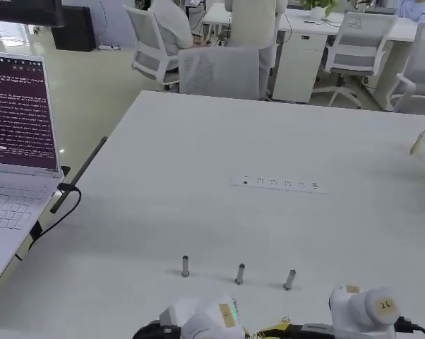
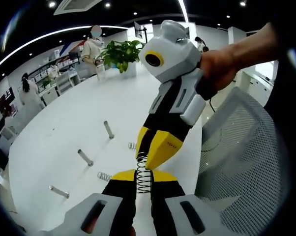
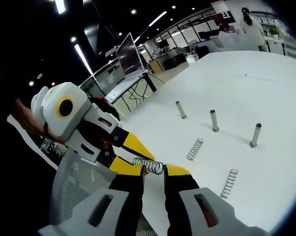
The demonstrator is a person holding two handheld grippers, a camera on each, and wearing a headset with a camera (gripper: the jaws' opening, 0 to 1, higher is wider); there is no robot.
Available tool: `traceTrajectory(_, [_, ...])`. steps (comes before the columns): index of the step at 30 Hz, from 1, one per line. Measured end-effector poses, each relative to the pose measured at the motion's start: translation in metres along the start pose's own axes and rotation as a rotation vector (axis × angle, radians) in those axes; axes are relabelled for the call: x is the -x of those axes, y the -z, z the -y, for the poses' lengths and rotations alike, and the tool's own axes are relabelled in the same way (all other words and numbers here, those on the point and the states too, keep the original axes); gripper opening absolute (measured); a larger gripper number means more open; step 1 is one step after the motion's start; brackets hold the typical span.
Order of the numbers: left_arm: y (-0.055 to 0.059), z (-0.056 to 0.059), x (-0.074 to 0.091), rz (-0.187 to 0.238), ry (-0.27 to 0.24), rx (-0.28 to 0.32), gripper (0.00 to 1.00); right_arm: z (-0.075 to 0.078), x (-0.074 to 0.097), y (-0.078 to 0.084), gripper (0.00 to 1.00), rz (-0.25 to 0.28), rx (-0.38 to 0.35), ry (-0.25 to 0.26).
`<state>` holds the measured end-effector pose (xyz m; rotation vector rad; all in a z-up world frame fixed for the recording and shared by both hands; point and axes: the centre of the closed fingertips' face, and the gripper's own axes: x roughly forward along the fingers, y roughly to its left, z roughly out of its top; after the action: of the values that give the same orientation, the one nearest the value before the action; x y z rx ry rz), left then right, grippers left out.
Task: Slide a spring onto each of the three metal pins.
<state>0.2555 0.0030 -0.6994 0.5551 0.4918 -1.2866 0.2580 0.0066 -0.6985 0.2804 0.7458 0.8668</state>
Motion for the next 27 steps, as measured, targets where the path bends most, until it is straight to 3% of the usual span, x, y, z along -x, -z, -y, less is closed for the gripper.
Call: traceTrajectory(27, [-0.003,0.004,-0.004,0.000,0.018,-0.075,0.02,-0.005,0.010,-0.001,0.09,-0.016,0.020,-0.018])
